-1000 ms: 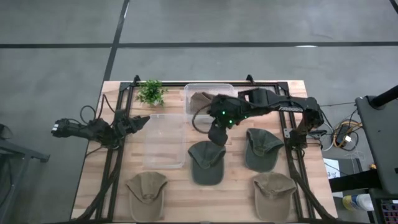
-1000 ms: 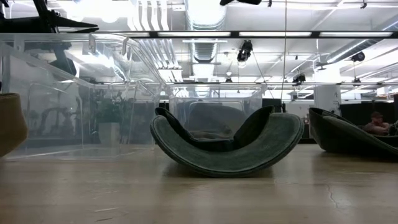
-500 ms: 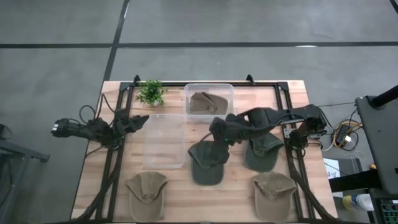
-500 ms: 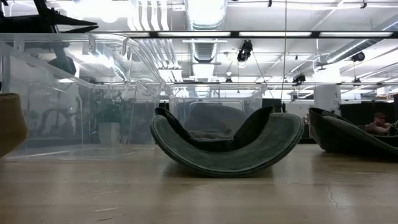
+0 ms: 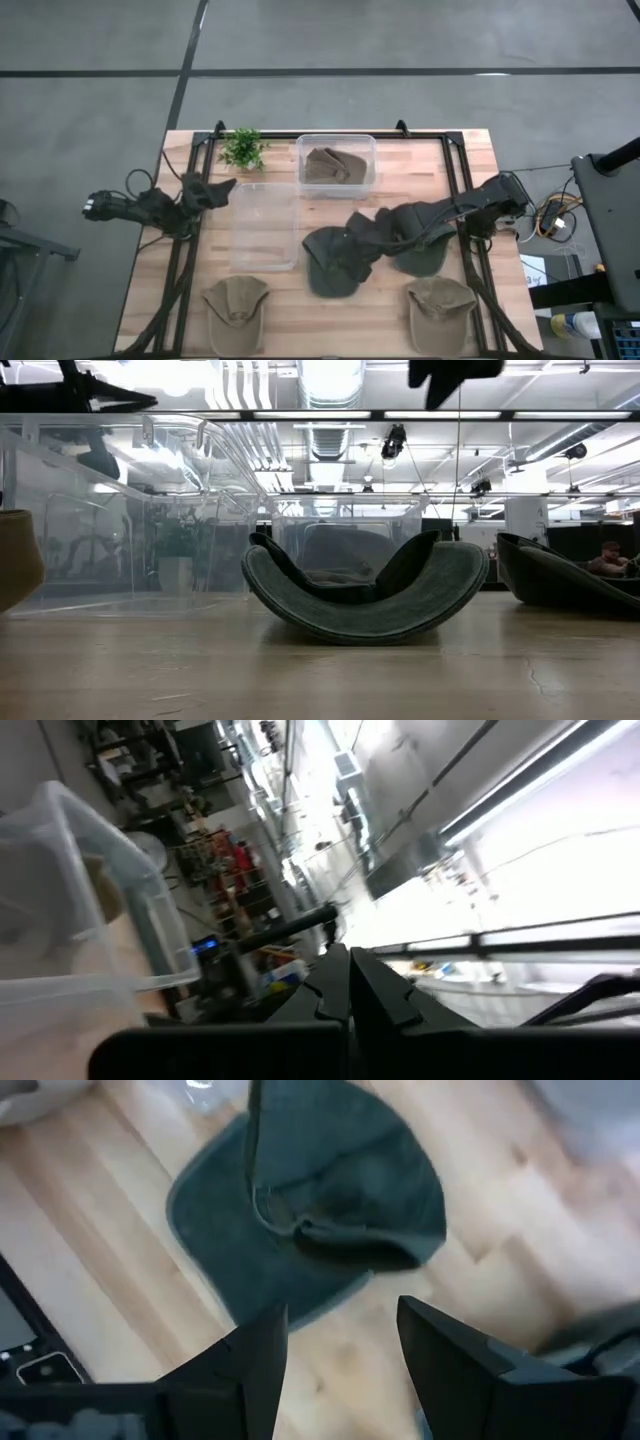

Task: Pick & Place hat
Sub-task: Put the left blue cap into the bottom transparent bin

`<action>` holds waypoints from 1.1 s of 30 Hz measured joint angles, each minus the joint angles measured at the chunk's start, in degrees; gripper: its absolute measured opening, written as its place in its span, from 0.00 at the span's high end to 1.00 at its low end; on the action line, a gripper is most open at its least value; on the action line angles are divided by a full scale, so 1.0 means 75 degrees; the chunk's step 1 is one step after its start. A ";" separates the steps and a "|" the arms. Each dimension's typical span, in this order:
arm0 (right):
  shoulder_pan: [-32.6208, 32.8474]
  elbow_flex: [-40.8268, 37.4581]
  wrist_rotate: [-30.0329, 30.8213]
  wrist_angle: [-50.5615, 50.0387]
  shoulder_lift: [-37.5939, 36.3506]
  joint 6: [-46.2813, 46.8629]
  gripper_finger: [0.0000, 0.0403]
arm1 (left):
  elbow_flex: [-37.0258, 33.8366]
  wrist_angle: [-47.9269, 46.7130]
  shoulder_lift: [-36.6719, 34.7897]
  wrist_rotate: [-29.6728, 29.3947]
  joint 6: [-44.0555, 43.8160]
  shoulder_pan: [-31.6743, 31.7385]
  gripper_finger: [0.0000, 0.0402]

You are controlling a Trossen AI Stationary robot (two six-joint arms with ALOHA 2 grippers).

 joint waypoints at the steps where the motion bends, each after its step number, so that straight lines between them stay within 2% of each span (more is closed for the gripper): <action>1: 0.0081 -0.0060 -0.0011 0.0006 -0.0008 0.0301 0.55 | 0.0000 0.0119 0.0000 0.0003 0.0005 0.0000 0.98; 5: 0.0352 -0.0331 -0.0050 0.0376 -0.0019 0.1586 0.55 | 0.0000 0.0682 0.0000 0.0004 0.0008 0.0000 0.98; 11: 0.0608 -0.1011 -0.0227 0.1621 -0.0010 0.3715 0.55 | 0.0003 0.1593 0.0000 0.0347 0.0020 0.0000 0.98; 19: 0.0984 -0.2088 -0.0214 0.2575 0.0004 0.6092 0.53 | 0.0003 0.2006 0.0000 0.0579 -0.0003 -0.0003 0.98; 25: 0.1089 -0.2826 -0.0141 0.3338 0.0062 0.6353 0.46 | 0.0003 0.2010 0.0000 0.0634 -0.0277 -0.0003 0.98; 28: 0.1056 -0.3342 0.0074 0.4248 0.0060 0.6376 0.45 | 0.0003 0.2011 0.0000 0.0727 -0.0341 -0.0003 0.98; 33: 0.1028 -0.3925 0.0166 0.4566 0.0062 0.6755 0.45 | 0.0003 0.2089 0.0000 0.0757 -0.0346 -0.0003 0.98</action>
